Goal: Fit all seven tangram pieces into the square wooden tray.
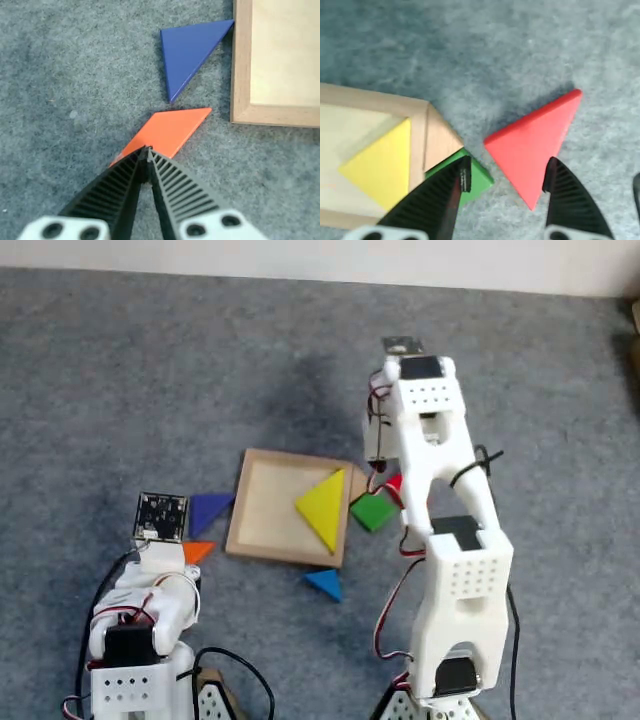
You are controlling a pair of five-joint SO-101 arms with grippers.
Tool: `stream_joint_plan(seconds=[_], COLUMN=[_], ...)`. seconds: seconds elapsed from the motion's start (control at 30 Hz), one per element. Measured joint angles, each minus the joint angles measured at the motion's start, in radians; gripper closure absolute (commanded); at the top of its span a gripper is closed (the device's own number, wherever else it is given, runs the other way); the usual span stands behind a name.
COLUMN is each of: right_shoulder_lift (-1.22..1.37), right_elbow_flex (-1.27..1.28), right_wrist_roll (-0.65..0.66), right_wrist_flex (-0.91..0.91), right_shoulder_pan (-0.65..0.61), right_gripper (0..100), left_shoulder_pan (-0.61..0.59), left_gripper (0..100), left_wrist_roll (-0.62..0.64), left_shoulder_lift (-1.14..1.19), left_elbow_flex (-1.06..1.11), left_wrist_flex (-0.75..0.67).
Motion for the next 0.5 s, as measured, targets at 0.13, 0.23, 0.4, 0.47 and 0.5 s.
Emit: stream_joint_plan(seconds=[0.13, 0.23, 0.4, 0.47, 0.5], right_shoulder_lift=[0.006, 0.068, 0.183, 0.209, 0.219], right_elbow_flex=[-0.002, -0.011, -0.034, -0.066, -0.078], right_wrist_roll=[-0.021, -0.058, -0.071, -0.074, -0.074], right_wrist_flex=[0.0, 0.002, 0.0, 0.0, 0.006], right_shoulder_pan=[0.008, 0.003, 0.005, 0.005, 0.005], right_gripper=[65.0, 63.9, 63.9, 64.0, 64.0], left_shoulder_pan=[0.0, 0.0, 0.0, 0.0, 0.0], left_gripper=[100, 100, 100, 100, 100], left_wrist_roll=[0.0, 0.0, 0.0, 0.0, 0.0], left_shoulder_lift=[0.0, 0.0, 0.0, 0.0, 0.0], left_elbow_flex=[0.0, 0.0, 0.0, 0.0, 0.0], left_wrist_flex=[0.0, 0.0, 0.0, 0.0, 0.0])
